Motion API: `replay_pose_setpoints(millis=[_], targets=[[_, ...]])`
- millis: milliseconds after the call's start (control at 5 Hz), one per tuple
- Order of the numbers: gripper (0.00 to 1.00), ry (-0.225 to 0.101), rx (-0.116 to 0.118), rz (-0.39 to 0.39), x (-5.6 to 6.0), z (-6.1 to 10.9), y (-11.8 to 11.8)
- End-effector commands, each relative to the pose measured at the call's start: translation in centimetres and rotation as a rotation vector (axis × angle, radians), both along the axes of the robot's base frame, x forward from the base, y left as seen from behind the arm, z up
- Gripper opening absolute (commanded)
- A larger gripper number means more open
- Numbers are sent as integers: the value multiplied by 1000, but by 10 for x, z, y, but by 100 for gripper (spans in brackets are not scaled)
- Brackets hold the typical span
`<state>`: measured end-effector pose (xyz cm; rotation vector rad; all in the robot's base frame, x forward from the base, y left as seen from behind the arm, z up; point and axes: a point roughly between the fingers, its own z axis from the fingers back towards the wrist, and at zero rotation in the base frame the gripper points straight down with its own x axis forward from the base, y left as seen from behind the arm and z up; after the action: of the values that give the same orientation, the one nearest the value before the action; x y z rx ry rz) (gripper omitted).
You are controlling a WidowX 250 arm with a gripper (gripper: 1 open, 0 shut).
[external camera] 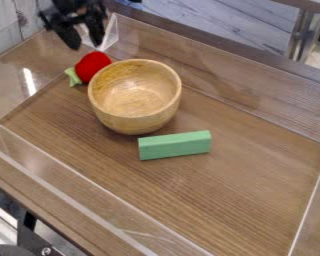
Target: Move the red fruit to the left
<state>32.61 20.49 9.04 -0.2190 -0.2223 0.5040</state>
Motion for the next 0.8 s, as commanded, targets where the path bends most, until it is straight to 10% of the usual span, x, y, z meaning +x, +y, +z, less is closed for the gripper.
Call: replay_pose_setpoints(millis=[0, 200, 400, 600], targets=[[100, -91, 44, 68, 2, 57, 8], [0, -101, 37, 125, 5, 59, 10], [0, -97, 39, 175, 5, 56, 10], [100, -89, 38, 141, 5, 56, 5]])
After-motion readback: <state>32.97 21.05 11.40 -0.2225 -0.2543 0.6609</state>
